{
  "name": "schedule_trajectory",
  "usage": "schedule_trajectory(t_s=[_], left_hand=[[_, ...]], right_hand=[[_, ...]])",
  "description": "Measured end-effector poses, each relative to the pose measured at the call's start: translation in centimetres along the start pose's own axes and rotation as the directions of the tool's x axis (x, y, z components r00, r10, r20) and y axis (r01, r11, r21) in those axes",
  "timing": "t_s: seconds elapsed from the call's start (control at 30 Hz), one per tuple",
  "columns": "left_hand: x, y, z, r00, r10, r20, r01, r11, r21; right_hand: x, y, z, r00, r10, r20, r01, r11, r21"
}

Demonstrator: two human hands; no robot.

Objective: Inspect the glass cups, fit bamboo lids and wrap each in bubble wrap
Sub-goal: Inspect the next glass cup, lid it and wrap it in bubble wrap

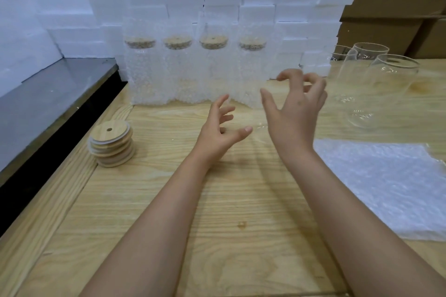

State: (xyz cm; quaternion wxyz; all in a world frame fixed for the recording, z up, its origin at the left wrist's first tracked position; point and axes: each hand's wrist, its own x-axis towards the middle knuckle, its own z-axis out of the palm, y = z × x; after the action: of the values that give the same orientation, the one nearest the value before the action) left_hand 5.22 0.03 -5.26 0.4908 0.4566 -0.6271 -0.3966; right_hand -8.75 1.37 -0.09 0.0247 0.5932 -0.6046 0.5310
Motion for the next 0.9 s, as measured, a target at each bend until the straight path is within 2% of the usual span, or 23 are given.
schedule_trajectory(t_s=[0.17, 0.27, 0.33, 0.47, 0.7, 0.9], left_hand=[[-0.3, 0.4, 0.1, 0.997, 0.057, 0.054, -0.059, 0.998, 0.034], [-0.2, 0.3, 0.1, 0.997, 0.073, 0.029, -0.074, 0.996, 0.046], [0.0, 0.1, 0.1, 0.997, 0.082, -0.012, -0.081, 0.995, 0.055], [0.2, -0.3, 0.3, 0.997, 0.067, -0.043, -0.065, 0.997, 0.053], [0.6, -0.9, 0.4, 0.986, 0.117, -0.117, -0.117, 0.993, 0.006], [1.1, -1.3, -0.1, 0.972, 0.154, -0.177, -0.122, 0.976, 0.180]], right_hand=[[-2.0, -1.8, 1.3, 0.998, -0.064, 0.024, 0.059, 0.983, 0.172], [-2.3, -1.9, 1.7, 0.998, -0.064, -0.004, 0.063, 0.965, 0.256], [-2.5, -1.3, 2.0, 0.999, -0.047, 0.020, 0.038, 0.949, 0.313], [-3.5, 0.1, 2.9, 0.981, 0.040, 0.189, -0.111, 0.917, 0.382], [-4.1, 1.1, 3.6, 0.983, 0.025, 0.182, -0.114, 0.862, 0.494], [-4.6, 1.0, 3.5, 0.965, -0.058, 0.257, -0.100, 0.821, 0.562]])
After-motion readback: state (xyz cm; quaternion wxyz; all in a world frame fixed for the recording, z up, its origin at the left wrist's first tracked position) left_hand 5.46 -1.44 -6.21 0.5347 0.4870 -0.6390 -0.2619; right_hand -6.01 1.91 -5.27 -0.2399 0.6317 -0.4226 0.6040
